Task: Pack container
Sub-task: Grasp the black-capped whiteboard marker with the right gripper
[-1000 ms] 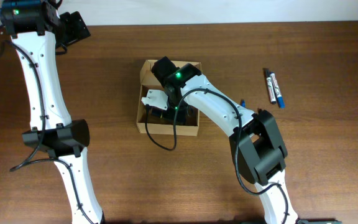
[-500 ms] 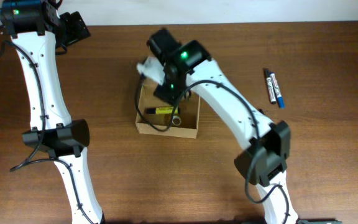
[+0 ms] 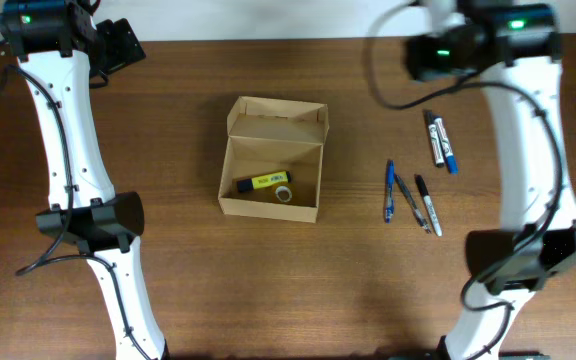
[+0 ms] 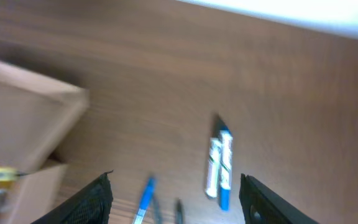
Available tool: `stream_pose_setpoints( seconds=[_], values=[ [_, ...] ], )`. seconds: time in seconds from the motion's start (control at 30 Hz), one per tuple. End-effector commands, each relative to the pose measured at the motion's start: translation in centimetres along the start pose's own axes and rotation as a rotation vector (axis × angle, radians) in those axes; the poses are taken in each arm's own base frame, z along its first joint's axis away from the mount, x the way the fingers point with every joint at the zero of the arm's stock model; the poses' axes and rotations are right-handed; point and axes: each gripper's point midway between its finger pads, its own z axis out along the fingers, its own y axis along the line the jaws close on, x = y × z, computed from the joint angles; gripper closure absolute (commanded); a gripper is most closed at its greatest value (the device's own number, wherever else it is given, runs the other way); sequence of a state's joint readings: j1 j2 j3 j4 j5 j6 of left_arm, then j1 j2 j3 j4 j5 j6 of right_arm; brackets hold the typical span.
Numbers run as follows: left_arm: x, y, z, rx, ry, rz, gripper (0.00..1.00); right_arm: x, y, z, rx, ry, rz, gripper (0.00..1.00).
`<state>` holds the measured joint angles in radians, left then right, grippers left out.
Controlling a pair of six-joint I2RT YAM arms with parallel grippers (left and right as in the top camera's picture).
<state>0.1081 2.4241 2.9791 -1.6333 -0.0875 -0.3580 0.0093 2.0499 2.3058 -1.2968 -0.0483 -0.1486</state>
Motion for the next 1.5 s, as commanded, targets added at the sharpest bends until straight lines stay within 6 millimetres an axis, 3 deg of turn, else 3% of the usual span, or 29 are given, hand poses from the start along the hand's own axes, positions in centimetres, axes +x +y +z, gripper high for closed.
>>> stream_pose_setpoints(
  seconds=[0.0, 0.1, 0.27, 0.67, 1.0, 1.07, 1.17, 1.2, 1.23, 1.37, 1.47],
  values=[
    [-0.4, 0.4, -0.3, -0.011, -0.019, 0.004, 0.00, 4.1, -2.1, 5.7, -0.060, 0.142, 0.121, 0.35],
    [-0.4, 0.4, -0.3, -0.011, -0.019, 0.004, 0.00, 8.1, -4.0, 9.9, -0.102, 0.228, 0.198, 0.35],
    [-0.4, 0.4, -0.3, -0.011, -0.019, 0.004, 0.00, 11.2, -4.4, 13.4, -0.108, 0.295, 0.224, 0.35],
    [-0.4, 0.4, -0.3, -0.011, -0.019, 0.004, 0.00, 15.0, -4.1, 18.4, -0.108, 0.414, 0.224, 0.38],
    [-0.4, 0.4, -0.3, -0.011, -0.019, 0.004, 0.00, 16.4, -3.8, 20.3, -0.118, 0.459, 0.227, 0.39],
    [-0.4, 0.4, -0.3, -0.011, -0.019, 0.004, 0.00, 16.9, -3.6, 20.6, -0.121, 0.475, 0.227, 0.46],
    [-0.4, 0.4, -0.3, -0.011, -0.019, 0.004, 0.00, 17.4, -3.3, 20.9, -0.124, 0.496, 0.224, 0.64],
    [-0.4, 0.4, -0.3, -0.011, -0.019, 0.004, 0.00, 17.4, -3.1, 20.9, -0.125, 0.497, 0.221, 0.85],
    [-0.4, 0.4, -0.3, -0.011, -0.019, 0.004, 0.00, 17.3, -3.1, 21.0, -0.125, 0.495, 0.219, 0.96],
    [-0.4, 0.4, -0.3, -0.011, -0.019, 0.004, 0.00, 17.2, -2.8, 20.8, -0.135, 0.497, 0.218, 0.96],
    [-0.4, 0.4, -0.3, -0.011, -0.019, 0.004, 0.00, 16.3, -2.2, 19.6, -0.152, 0.478, 0.212, 0.96]
  ],
)
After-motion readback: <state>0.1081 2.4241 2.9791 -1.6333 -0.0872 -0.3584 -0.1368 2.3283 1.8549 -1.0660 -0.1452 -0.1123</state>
